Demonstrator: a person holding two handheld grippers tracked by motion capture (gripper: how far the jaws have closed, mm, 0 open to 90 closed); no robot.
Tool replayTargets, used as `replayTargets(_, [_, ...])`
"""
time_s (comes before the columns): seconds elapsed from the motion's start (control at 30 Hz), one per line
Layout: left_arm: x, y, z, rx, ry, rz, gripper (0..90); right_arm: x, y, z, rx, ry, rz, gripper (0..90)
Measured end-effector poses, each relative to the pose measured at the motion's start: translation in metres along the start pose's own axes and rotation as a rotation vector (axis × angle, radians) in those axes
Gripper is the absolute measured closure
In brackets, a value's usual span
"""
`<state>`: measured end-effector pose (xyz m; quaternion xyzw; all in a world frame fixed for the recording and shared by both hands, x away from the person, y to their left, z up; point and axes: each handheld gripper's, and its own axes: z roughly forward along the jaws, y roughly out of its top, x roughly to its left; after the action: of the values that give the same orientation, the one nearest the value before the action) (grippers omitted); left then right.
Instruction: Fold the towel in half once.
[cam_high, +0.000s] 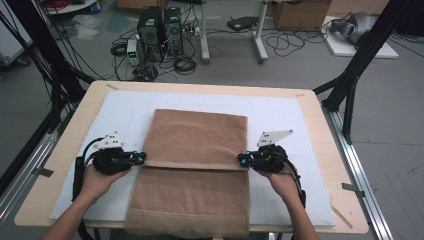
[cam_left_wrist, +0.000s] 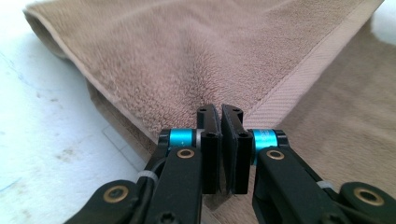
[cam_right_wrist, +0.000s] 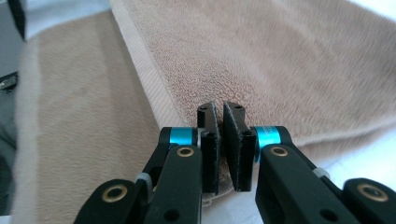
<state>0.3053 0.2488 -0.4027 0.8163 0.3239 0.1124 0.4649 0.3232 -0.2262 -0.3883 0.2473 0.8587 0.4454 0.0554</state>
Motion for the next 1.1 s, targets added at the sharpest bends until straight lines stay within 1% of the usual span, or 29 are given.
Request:
replayTargets(0.1, [-0.007, 0.0, -0.006, 0.008, -0.008, 0.017, 85.9, 0.006, 0.003, -0.006, 0.006, 0.003, -0.022, 84.6])
replayTargets(0.17, [-0.011, -0.001, -0.008, 0.014, -0.011, 0.028, 85.9, 0.009, 0.003, -0.008, 0.006, 0.015, -0.02, 84.7])
replayTargets(0.23, [-0.015, -0.003, -0.009, 0.018, -0.012, 0.026, 85.9, 0.013, 0.003, -0.01, 0.015, 0.013, -0.034, 84.7])
replayTargets(0.33, [-0.021, -0.005, -0.014, 0.02, -0.025, 0.03, 85.9, 0.021, 0.001, -0.015, 0.005, 0.034, -0.041, 84.7])
replayTargets(0.37, [-0.023, -0.005, -0.016, 0.02, -0.031, 0.032, 85.9, 0.025, 0.0, -0.017, 0.002, 0.051, -0.044, 84.7])
replayTargets(0.43, [-0.033, -0.008, -0.024, 0.013, -0.051, 0.046, 85.8, 0.035, -0.002, -0.022, -0.005, 0.069, -0.059, 84.0])
replayTargets(0.47, [-0.036, -0.009, -0.026, 0.012, -0.059, 0.051, 85.6, 0.04, -0.003, -0.025, -0.009, 0.087, -0.071, 81.6])
replayTargets(0.5, [-0.038, -0.011, -0.029, 0.013, -0.063, 0.058, 84.6, 0.043, -0.003, -0.026, -0.016, 0.106, -0.07, 78.1])
replayTargets(0.53, [-0.04, -0.011, -0.03, 0.011, -0.058, 0.053, 81.1, 0.044, -0.004, -0.028, -0.03, 0.124, -0.065, 73.7])
replayTargets(0.57, [-0.04, -0.011, -0.031, 0.015, -0.055, 0.056, 74.9, 0.045, -0.004, -0.029, -0.035, 0.126, -0.058, 70.0])
replayTargets(0.6, [-0.04, -0.01, -0.031, 0.013, -0.048, 0.06, 71.1, 0.044, -0.005, -0.03, -0.035, 0.119, -0.053, 69.1])
replayTargets(0.63, [-0.039, -0.009, -0.029, 0.015, -0.038, 0.066, 69.4, 0.041, -0.005, -0.029, -0.035, 0.11, -0.047, 67.4])
replayTargets(0.67, [-0.037, -0.007, -0.026, 0.017, -0.028, 0.067, 67.2, 0.037, -0.005, -0.027, -0.033, 0.088, -0.045, 64.6])
replayTargets(0.7, [-0.034, -0.005, -0.022, 0.019, -0.022, 0.067, 65.7, 0.033, -0.004, -0.025, -0.03, 0.067, -0.044, 63.9])
replayTargets(0.77, [-0.026, -0.002, -0.014, 0.015, 0.015, 0.068, 62.8, 0.022, -0.002, -0.018, -0.005, 0.028, -0.046, 61.0])
replayTargets(0.8, [-0.021, -0.001, -0.009, 0.006, 0.026, 0.057, 61.5, 0.015, -0.001, -0.014, -0.002, 0.01, -0.037, 59.3])
replayTargets(0.87, [-0.01, 0.002, 0.001, -0.004, 0.065, 0.049, 60.2, 0.001, 0.003, -0.005, 0.008, -0.02, -0.019, 57.7])
replayTargets(0.9, [-0.004, 0.004, 0.006, -0.004, 0.074, 0.037, 60.1, -0.007, 0.004, -0.001, 0.003, -0.033, -0.009, 56.7])
replayTargets(0.93, [0.0, 0.006, 0.012, -0.005, 0.088, 0.031, 60.1, -0.014, 0.006, 0.003, 0.012, -0.061, 0.001, 56.0])
replayTargets(0.97, [0.005, 0.008, 0.018, 0.003, 0.113, 0.035, 60.1, -0.022, 0.007, 0.008, 0.02, -0.081, 0.016, 55.6])
replayTargets(1.0, [0.01, 0.009, 0.024, -0.001, 0.12, 0.015, 60.1, -0.029, 0.008, 0.012, 0.031, -0.093, 0.031, 54.6])
replayTargets(1.03, [0.015, 0.011, 0.029, -0.005, 0.112, -0.015, 59.8, -0.036, 0.009, 0.017, 0.045, -0.116, 0.045, 52.8])
replayTargets(1.07, [0.02, 0.013, 0.034, 0.001, 0.135, -0.014, 59.0, -0.043, 0.009, 0.021, 0.054, -0.131, 0.066, 51.2])
replayTargets(1.1, [0.024, 0.014, 0.038, -0.01, 0.151, -0.041, 58.3, -0.049, 0.009, 0.026, 0.062, -0.14, 0.075, 49.7])
